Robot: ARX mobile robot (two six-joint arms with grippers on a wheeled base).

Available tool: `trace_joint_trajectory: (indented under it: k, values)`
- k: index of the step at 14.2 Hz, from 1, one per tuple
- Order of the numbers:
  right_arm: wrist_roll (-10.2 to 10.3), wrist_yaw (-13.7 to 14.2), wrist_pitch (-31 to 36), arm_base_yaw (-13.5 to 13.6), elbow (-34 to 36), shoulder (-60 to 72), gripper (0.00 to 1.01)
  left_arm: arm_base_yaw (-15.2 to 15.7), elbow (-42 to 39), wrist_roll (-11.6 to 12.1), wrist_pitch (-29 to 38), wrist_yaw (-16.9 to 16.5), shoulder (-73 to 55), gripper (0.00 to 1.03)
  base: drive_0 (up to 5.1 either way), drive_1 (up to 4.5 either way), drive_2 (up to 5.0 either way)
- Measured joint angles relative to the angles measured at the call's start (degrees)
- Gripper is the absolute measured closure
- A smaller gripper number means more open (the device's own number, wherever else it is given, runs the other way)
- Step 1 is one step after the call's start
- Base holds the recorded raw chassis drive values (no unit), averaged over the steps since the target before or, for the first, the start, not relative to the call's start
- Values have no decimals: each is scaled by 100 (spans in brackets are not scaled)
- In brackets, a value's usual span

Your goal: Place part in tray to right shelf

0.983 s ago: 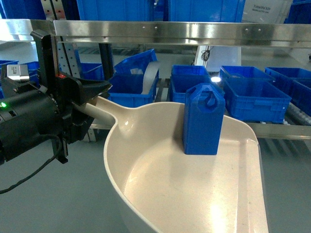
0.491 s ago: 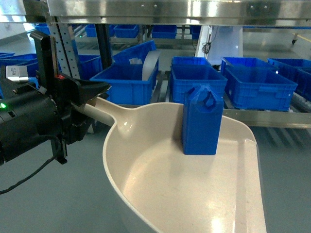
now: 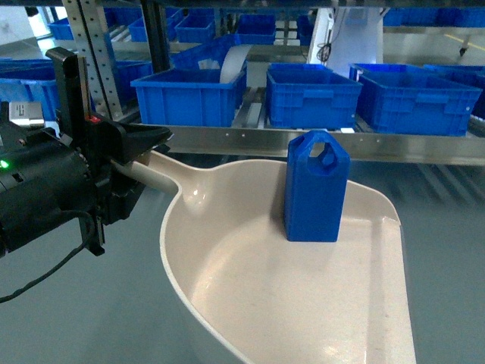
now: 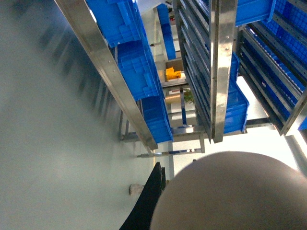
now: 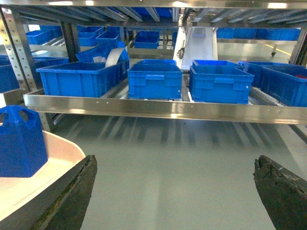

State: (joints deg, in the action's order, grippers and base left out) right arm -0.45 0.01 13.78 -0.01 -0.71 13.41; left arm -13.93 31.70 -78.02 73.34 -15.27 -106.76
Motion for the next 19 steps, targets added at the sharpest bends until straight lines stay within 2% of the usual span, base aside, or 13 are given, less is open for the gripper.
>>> trace_joint_trajectory:
  k: [19]
  values:
    - [2,-4,0,0,0,-2,3,22,-7,11,-2,28,0,90,0,0,0]
